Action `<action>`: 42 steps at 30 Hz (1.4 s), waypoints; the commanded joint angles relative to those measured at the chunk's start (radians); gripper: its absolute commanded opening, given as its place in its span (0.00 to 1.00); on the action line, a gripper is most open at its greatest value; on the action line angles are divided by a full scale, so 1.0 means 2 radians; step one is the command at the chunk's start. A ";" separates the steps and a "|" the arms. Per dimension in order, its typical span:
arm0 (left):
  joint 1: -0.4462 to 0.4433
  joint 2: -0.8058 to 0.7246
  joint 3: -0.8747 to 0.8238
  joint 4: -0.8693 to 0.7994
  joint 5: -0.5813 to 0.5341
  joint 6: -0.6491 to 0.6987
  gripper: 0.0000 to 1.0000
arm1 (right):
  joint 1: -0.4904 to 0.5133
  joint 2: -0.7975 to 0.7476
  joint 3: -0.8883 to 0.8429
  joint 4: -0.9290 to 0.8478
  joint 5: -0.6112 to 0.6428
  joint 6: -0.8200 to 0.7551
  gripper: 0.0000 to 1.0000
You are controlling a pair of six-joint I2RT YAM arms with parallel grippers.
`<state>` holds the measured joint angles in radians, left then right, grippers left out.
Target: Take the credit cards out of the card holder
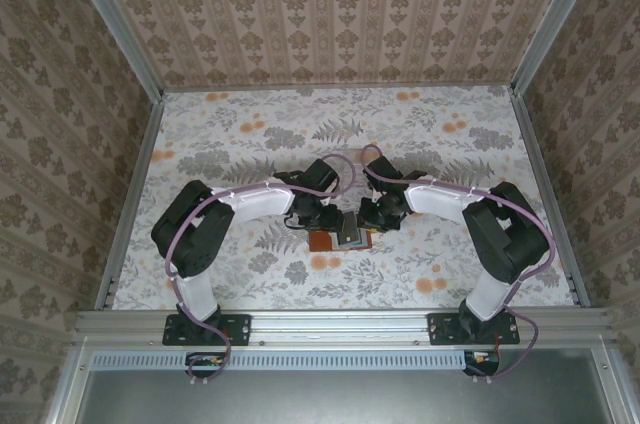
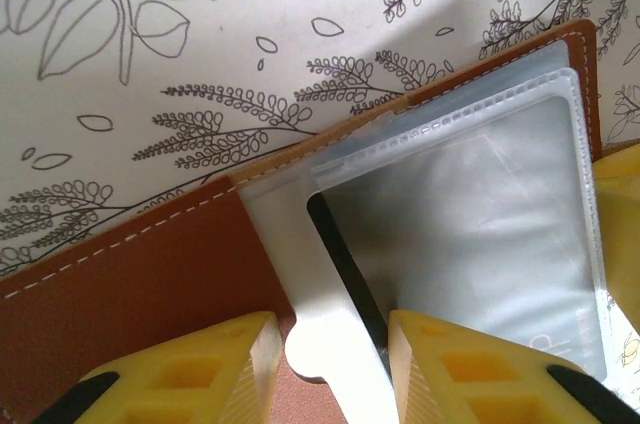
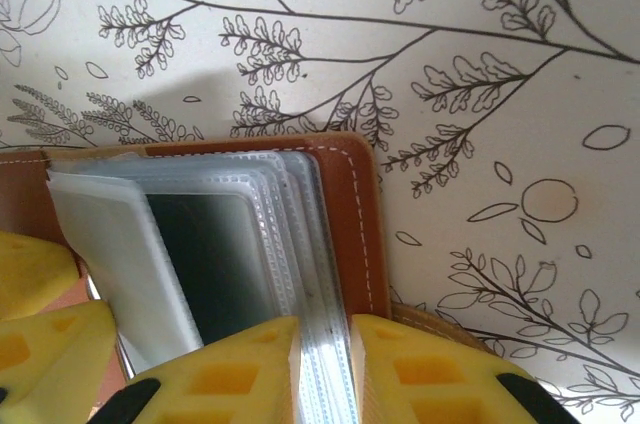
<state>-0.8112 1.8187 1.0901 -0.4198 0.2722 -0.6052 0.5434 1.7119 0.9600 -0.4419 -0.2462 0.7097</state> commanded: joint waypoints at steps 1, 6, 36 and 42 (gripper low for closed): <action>0.002 0.000 -0.005 -0.046 -0.036 0.010 0.35 | 0.001 -0.010 -0.001 -0.031 0.023 -0.001 0.21; 0.002 -0.011 -0.004 -0.042 -0.038 0.009 0.36 | 0.001 -0.020 0.001 -0.036 0.024 -0.001 0.21; 0.004 -0.005 -0.004 -0.026 -0.024 0.013 0.39 | 0.001 0.007 -0.001 0.033 -0.067 -0.001 0.19; 0.005 -0.004 -0.005 -0.036 -0.034 0.015 0.37 | 0.001 0.007 -0.003 0.005 -0.034 -0.002 0.20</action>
<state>-0.8101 1.8091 1.0901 -0.4343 0.2451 -0.6014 0.5442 1.7199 0.9600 -0.3660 -0.3710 0.7097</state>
